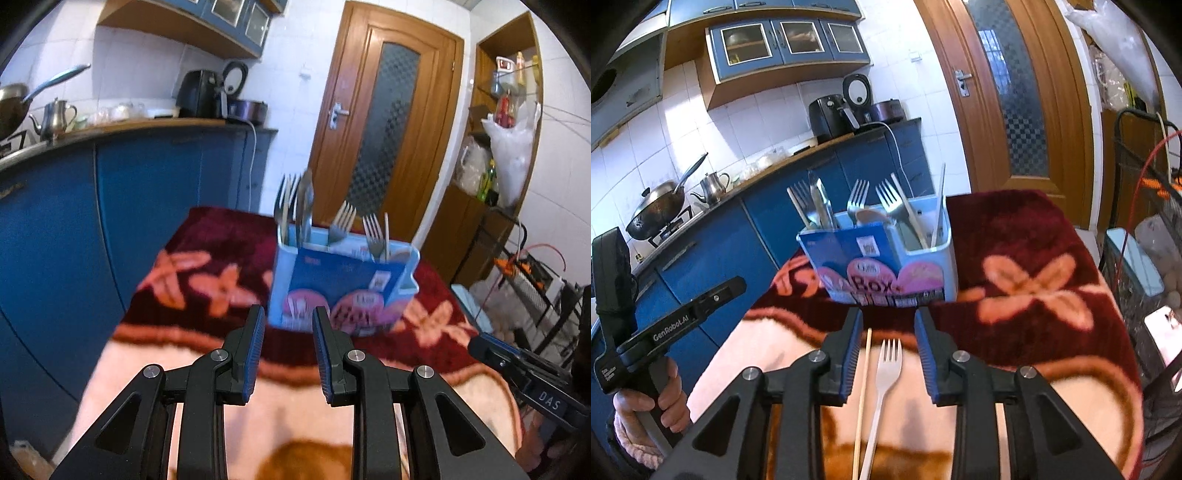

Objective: Organize utensils
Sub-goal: 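Grasp the white plastic fork with the right tool while the left tool reaches toward the last chopstick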

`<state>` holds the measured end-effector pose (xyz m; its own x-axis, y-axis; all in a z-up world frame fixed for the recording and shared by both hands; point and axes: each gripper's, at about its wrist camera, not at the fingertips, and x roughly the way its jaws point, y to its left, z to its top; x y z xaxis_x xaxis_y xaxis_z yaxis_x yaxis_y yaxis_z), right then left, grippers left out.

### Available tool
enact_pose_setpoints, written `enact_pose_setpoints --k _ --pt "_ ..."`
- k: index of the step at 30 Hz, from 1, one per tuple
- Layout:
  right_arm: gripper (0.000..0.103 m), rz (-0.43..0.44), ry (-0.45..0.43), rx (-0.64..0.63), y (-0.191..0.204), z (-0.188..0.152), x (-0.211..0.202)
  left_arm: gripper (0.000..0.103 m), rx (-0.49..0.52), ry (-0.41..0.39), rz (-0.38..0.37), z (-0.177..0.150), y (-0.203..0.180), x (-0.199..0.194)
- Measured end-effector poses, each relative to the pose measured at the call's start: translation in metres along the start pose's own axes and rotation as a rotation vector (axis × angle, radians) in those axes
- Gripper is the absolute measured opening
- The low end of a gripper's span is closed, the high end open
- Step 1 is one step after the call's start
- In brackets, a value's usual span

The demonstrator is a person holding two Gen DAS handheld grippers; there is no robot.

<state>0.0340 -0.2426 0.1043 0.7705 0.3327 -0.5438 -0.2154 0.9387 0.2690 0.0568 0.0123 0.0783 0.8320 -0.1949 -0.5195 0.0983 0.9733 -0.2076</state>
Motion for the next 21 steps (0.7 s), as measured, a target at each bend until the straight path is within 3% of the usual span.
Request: enact_pose_setpoints --k 10,21 --pt "0.033 -0.007 0.11 0.039 -0.001 -0.035 0.021 0.027 0.001 0.109 -0.012 -0.028 -0.001 0.008" --pt "0.033 -0.016 0.205 0.028 0.003 -0.057 0.042 0.027 -0.02 0.163 0.012 -0.041 0.009 0.02"
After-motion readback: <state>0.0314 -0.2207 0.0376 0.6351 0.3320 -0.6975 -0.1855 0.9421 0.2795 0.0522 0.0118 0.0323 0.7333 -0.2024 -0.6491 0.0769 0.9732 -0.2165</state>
